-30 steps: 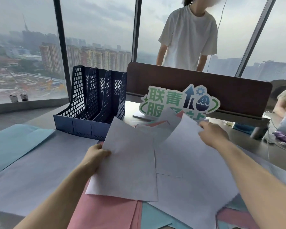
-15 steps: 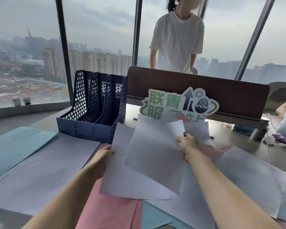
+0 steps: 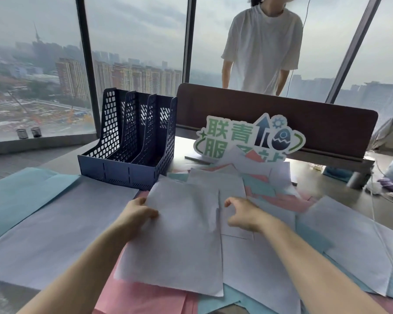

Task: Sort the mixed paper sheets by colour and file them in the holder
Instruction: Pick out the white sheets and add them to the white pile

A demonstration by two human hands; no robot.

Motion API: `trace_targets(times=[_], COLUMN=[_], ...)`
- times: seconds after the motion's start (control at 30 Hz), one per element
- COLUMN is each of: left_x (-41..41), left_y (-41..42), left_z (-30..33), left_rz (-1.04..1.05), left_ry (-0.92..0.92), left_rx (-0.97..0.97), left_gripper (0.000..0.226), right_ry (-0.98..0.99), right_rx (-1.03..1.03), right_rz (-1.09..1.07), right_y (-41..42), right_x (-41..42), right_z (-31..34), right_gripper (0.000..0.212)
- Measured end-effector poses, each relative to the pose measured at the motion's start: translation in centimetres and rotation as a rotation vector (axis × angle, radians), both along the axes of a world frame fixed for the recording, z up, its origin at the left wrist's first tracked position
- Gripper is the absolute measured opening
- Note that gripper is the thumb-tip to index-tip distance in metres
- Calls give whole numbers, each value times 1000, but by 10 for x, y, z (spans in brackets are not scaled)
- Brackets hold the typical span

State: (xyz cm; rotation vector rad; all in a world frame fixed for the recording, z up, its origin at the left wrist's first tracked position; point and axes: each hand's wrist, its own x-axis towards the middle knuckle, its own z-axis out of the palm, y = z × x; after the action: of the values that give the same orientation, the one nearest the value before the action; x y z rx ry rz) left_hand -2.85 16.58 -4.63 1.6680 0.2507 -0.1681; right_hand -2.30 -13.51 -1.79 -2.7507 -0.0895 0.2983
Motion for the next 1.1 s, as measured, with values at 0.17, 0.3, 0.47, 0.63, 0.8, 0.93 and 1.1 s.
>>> trace_targets(times=[0.17, 0.3, 0.47, 0.63, 0.8, 0.93, 1.1], left_x=[-1, -3, -1, 4, 9, 17, 12], left_y=[5, 6, 10, 11, 3, -12, -10], left_z=[-3, -1, -3, -8, -16, -10, -1], left_rz=[-1, -1, -5, -1, 2, -2, -142], left_ry=[80, 100, 127, 159, 155, 287, 312], left_rx=[100, 124, 122, 165, 95, -216, -217], left_gripper=[22, 16, 15, 11, 32, 75, 62], right_ry=[176, -43, -239, -301, -391, -262, -102], right_rx=[-329, -565, -757, -765, -572, -513, -454], right_rz=[200, 247, 135, -221, -98, 265, 481], right_y=[9, 22, 6, -33, -23, 19, 38], right_x=[-13, -21, -23, -22, -37, -64, -77], right_z=[-5, -7, -3, 24, 29, 16, 14], right_gripper=[96, 56, 37, 34, 50, 57, 47])
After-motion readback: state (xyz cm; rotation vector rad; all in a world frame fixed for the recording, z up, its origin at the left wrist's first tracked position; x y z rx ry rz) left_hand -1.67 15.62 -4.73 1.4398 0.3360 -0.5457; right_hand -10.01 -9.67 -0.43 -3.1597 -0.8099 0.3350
